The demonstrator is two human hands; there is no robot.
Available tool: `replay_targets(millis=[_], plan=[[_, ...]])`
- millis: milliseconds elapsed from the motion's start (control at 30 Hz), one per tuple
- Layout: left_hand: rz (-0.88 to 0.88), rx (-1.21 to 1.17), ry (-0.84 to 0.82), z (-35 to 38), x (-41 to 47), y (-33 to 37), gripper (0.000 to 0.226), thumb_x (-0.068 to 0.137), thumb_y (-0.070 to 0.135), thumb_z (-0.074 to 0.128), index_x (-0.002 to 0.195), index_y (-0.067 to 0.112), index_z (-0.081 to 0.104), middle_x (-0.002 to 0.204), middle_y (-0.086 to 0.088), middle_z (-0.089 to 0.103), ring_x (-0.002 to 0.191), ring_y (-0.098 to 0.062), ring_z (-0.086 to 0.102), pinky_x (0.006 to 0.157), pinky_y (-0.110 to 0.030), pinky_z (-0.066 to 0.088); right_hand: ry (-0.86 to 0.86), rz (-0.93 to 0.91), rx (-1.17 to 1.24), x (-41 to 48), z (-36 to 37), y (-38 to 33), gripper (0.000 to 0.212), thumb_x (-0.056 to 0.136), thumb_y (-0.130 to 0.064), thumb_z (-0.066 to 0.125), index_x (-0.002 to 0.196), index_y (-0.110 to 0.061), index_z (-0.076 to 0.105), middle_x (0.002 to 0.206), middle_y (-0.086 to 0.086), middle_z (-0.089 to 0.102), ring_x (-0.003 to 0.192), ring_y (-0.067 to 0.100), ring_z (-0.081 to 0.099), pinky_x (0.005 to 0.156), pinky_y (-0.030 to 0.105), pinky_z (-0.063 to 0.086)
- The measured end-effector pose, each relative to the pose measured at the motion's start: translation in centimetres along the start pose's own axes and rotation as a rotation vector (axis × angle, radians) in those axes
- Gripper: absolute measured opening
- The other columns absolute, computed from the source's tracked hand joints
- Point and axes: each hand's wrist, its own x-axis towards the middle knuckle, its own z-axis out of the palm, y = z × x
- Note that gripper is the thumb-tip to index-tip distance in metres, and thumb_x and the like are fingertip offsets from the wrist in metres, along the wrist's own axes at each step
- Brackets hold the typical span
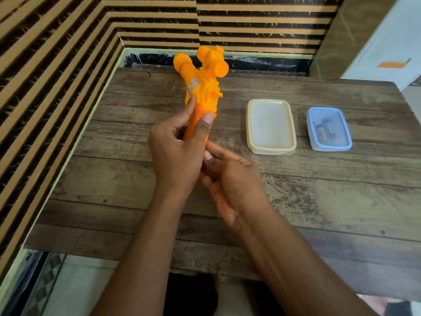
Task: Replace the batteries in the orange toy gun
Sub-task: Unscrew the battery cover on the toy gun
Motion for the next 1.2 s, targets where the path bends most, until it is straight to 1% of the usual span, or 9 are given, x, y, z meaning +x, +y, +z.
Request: replay_targets(millis=[167,300,367,500,633,767,867,1067,1200], plan=[[0.029,0.048,0.004,0.0,-0.1,-0.1,0.044,0.093,0.026,0.075,0.135,0.015,0.067,0.083,0.008,0.073,0.079,-0.021,0.073,0.072,-0.045,0.059,0.005,0.010,-0.026,0.2,-0.2,0.0,0.035,0.099,0.015,0.046,0.127,0.010,0.068,0.124,0.028,0.072,0.125,0.039,0.066,0.100,0.040,0.058],[0.055,0.079,-0.005,0.2,-0.2,-0.4,0.043,0.093,0.024,0.075,0.135,0.013,0.067,0.082,0.023,0.067,0.075,0.000,0.069,0.067,-0.025,0.059,0.006,0.007,-0.043,0.2,-0.3,0.0,0.038,0.098,0.016,0.042,0.126,0.011,0.068,0.125,0.030,0.071,0.125,0.041,0.065,0.107,0.047,0.055],[0.060,0.084,-0.005,0.3,-0.2,-0.5,0.043,0.093,0.024,0.075,0.134,0.013,0.067,0.082,0.026,0.065,0.074,0.004,0.069,0.066,-0.017,0.056,0.012,0.005,-0.039,0.2,-0.2,-0.1,0.037,0.098,0.015,0.043,0.125,0.011,0.068,0.124,0.030,0.071,0.124,0.041,0.066,0.106,0.047,0.056],[0.062,0.094,-0.010,0.3,-0.1,-0.4,0.044,0.093,0.026,0.075,0.134,0.013,0.068,0.086,0.030,0.064,0.083,-0.001,0.071,0.075,-0.028,0.061,0.010,0.018,0.011,0.3,-0.2,0.1,0.038,0.098,0.013,0.042,0.126,0.010,0.068,0.123,0.030,0.072,0.121,0.040,0.069,0.102,0.044,0.058],[0.096,0.125,-0.035,0.3,-0.1,0.0,0.046,0.092,0.031,0.075,0.135,0.015,0.068,0.085,0.034,0.059,0.091,-0.016,0.074,0.078,-0.039,0.061,-0.019,0.070,0.092,0.9,-0.4,0.2,0.042,0.098,0.009,0.038,0.130,0.009,0.065,0.128,0.029,0.070,0.124,0.039,0.067,0.100,0.041,0.058],[0.094,0.145,-0.039,0.3,0.0,0.1,0.046,0.091,0.031,0.075,0.135,0.016,0.068,0.087,0.036,0.057,0.091,-0.009,0.073,0.079,-0.036,0.060,-0.017,0.114,0.157,1.2,-0.6,0.1,0.045,0.097,0.007,0.035,0.132,0.009,0.063,0.133,0.030,0.067,0.127,0.039,0.066,0.095,0.038,0.060],[0.058,0.128,-0.025,0.4,0.0,0.2,0.046,0.091,0.029,0.076,0.135,0.016,0.069,0.089,0.035,0.060,0.090,0.002,0.070,0.080,-0.025,0.060,-0.016,0.139,0.177,1.0,-0.6,-0.2,0.046,0.096,0.008,0.033,0.131,0.010,0.063,0.130,0.030,0.068,0.115,0.034,0.070,0.093,0.035,0.059],[0.006,0.005,0.018,0.5,0.1,0.2,0.045,0.091,0.024,0.077,0.134,0.013,0.068,0.098,0.022,0.072,0.091,-0.005,0.074,0.079,-0.026,0.060,0.036,0.079,0.139,1.0,-0.4,0.0,0.037,0.095,0.014,0.047,0.127,0.011,0.066,0.123,0.026,0.073,0.096,0.025,0.075,0.084,0.030,0.064],[-0.074,-0.144,0.120,0.5,-0.3,0.7,0.044,0.093,0.018,0.075,0.136,0.009,0.066,0.102,0.024,0.075,0.098,-0.002,0.074,0.084,-0.025,0.060,0.084,0.018,0.063,0.7,-0.5,-0.3,0.023,0.091,0.020,0.055,0.102,0.006,0.071,0.098,0.020,0.077,0.078,0.020,0.076,0.075,0.029,0.064]])
